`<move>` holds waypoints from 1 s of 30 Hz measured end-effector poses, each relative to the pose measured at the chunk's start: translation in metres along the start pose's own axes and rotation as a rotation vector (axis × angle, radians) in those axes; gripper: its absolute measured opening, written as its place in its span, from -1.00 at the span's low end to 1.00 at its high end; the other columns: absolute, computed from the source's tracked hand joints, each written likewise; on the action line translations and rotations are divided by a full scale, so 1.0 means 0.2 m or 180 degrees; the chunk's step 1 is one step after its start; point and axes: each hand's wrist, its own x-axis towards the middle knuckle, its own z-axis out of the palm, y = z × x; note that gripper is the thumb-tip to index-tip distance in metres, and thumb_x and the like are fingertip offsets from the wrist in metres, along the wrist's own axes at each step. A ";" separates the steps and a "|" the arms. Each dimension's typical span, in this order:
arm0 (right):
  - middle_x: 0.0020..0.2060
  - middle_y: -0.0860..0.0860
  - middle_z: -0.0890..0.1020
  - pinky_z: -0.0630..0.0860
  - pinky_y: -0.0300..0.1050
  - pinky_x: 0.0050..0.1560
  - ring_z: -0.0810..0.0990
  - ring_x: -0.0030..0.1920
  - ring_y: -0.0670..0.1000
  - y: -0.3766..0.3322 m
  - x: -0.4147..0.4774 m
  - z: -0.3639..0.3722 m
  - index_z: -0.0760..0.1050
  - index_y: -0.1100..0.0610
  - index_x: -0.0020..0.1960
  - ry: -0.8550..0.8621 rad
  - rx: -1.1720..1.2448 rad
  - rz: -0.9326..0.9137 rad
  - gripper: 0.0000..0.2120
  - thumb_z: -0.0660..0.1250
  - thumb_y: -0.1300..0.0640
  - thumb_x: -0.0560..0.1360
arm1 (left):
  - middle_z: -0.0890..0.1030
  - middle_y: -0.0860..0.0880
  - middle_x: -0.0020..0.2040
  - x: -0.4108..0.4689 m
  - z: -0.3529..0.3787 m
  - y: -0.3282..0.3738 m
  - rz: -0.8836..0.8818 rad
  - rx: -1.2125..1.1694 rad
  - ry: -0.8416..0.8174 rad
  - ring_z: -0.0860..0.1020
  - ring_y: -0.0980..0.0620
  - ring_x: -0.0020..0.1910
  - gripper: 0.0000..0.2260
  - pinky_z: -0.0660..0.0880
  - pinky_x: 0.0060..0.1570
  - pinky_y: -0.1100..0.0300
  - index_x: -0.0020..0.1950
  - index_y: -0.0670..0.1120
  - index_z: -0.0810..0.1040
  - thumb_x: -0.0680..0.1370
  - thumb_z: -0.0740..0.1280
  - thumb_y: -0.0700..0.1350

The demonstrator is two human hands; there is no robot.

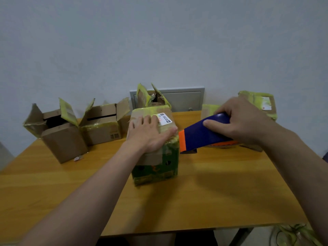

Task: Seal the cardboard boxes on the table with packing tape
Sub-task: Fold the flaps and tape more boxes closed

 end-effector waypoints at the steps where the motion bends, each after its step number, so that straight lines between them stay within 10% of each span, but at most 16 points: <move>1: -0.47 0.06 0.61 0.53 0.05 -0.38 0.58 -0.41 0.06 -0.02 0.01 0.00 0.64 0.14 -0.24 0.0046 -0.0168 -0.0030 -0.62 0.36 -0.16 0.51 | 0.25 -0.09 0.60 0.00 0.00 0.00 -0.0008 0.0029 -0.0004 0.18 -0.18 0.59 0.06 0.10 0.55 -0.25 0.62 0.02 0.18 0.32 -0.22 0.65; 9: -0.49 -0.11 0.43 0.32 -0.20 -0.42 0.42 -0.42 -0.07 0.02 -0.01 0.15 0.51 0.05 -0.35 0.0368 -0.1685 0.0068 -0.55 0.28 -0.29 0.48 | 0.23 -0.07 0.61 -0.02 -0.02 0.00 0.0040 -0.0020 -0.0063 0.15 -0.18 0.59 0.08 0.08 0.53 -0.30 0.61 0.02 0.18 0.29 -0.24 0.66; 24: -0.60 -0.15 0.36 0.19 -0.25 -0.45 0.38 -0.53 -0.12 -0.05 0.07 0.32 0.35 -0.01 -0.49 0.1734 0.0343 0.0457 -0.51 0.38 -0.09 0.57 | 0.39 0.03 0.48 -0.07 -0.08 -0.14 0.0472 -0.0385 0.0014 0.35 -0.10 0.47 -0.04 0.21 0.49 -0.25 0.44 0.11 0.37 0.28 -0.06 0.72; 30: -0.53 0.17 0.49 0.29 -0.05 -0.44 0.44 -0.49 0.15 -0.16 0.16 0.40 0.50 0.28 -0.41 0.1855 0.1408 0.0616 -0.43 0.32 -0.15 0.56 | 0.08 0.13 0.68 -0.13 -0.17 -0.38 0.1010 -0.0757 -0.0624 -0.07 0.03 0.67 -0.28 -0.22 0.57 -0.33 0.54 0.44 0.23 0.41 0.26 0.55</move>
